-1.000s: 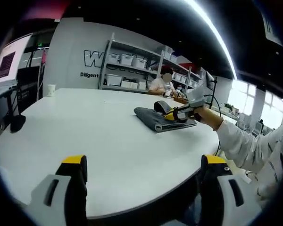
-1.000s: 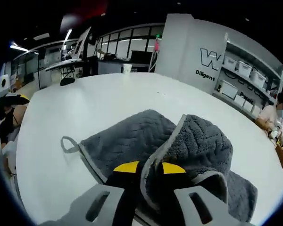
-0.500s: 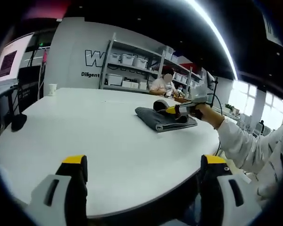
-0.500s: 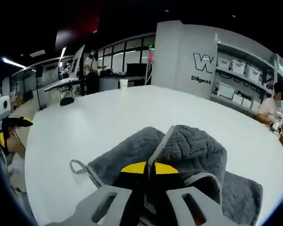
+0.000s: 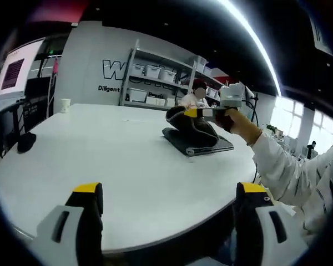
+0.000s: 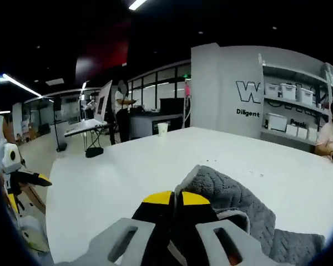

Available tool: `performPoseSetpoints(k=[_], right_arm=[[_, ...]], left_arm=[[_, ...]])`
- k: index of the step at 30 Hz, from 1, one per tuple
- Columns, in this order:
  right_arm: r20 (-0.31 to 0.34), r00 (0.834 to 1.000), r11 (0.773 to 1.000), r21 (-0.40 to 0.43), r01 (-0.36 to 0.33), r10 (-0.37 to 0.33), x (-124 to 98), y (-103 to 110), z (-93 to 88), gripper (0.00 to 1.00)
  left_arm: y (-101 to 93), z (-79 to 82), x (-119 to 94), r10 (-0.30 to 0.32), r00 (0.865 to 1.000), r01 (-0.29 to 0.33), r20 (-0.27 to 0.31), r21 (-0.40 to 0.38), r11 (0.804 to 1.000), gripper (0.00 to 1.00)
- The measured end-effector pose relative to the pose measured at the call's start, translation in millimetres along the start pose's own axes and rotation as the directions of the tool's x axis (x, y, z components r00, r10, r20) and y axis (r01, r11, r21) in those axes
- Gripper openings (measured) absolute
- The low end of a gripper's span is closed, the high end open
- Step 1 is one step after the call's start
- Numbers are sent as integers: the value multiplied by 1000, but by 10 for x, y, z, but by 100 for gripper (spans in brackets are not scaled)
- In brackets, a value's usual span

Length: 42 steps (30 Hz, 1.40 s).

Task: Open the folded towel by lifting each exposed corner and separating the folded layers until the towel lies flat within the target outline without major curled edges

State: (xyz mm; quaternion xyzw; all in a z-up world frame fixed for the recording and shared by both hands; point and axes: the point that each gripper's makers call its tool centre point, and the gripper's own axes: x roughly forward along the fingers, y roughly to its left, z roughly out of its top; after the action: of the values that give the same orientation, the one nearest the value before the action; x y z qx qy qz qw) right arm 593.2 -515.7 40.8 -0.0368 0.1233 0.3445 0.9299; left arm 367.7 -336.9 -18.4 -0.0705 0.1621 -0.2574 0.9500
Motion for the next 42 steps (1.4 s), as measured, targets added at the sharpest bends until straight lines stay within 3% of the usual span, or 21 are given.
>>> performPoseSetpoints(k=[14, 23, 28, 30, 37, 42], right_arm=[[73, 991, 993, 23, -118, 116, 616, 638, 457, 0], [72, 979, 981, 37, -192, 189, 980, 1027, 541, 0], [25, 971, 969, 51, -240, 239, 1157, 1305, 333, 0], [-23, 965, 964, 42, -261, 263, 1237, 1418, 161, 0], [-91, 955, 959, 49, -280, 284, 1358, 1602, -215, 0], [-122, 951, 958, 65, -278, 284, 1377, 1623, -357, 0]], left_arm=[[10, 65, -77, 1, 1000, -1, -2, 12, 1000, 98], [62, 148, -162, 28, 1000, -28, 9, 27, 999, 97], [78, 126, -167, 30, 1000, -30, -2, 26, 999, 97], [75, 119, -174, 29, 1000, -28, -5, 26, 999, 97], [119, 93, -201, 41, 999, -41, 0, 7, 999, 97], [127, 56, -184, 40, 999, -40, -11, 2, 999, 97]])
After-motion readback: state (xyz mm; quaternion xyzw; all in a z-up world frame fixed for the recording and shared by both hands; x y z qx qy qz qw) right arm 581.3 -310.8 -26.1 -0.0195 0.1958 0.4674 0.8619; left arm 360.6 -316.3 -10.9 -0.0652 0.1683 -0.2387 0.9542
